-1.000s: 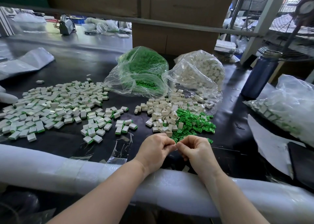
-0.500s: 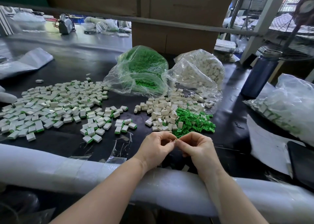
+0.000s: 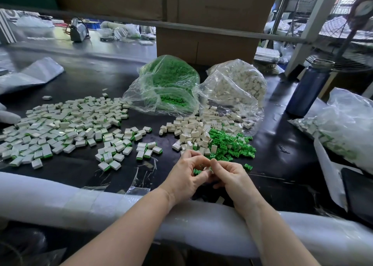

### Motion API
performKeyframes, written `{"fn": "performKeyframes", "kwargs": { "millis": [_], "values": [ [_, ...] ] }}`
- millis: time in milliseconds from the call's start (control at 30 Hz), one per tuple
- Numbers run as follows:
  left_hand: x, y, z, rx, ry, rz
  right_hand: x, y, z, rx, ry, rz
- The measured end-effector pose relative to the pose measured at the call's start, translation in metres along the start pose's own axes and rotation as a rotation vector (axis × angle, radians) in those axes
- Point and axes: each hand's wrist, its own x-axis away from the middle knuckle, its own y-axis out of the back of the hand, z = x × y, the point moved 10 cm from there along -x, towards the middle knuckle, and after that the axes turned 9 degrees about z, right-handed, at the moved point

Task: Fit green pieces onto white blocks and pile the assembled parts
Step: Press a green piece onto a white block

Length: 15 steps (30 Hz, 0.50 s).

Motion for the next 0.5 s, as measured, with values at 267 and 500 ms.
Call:
{"fn": "performKeyframes", "kwargs": {
  "millis": [267,500],
  "values": [
    [0.0004,-0.0018,-0.0038,0.002,-0.029,0.02,-0.0008,-0.0006,-0.0021,-0.024,0.013,0.021],
    [0.0,-0.0045,-0.006,0.024,-0.047,0.039,-0.0025,-0.0001,-0.0029,-0.002,0.018,0.021]
  ]
}}
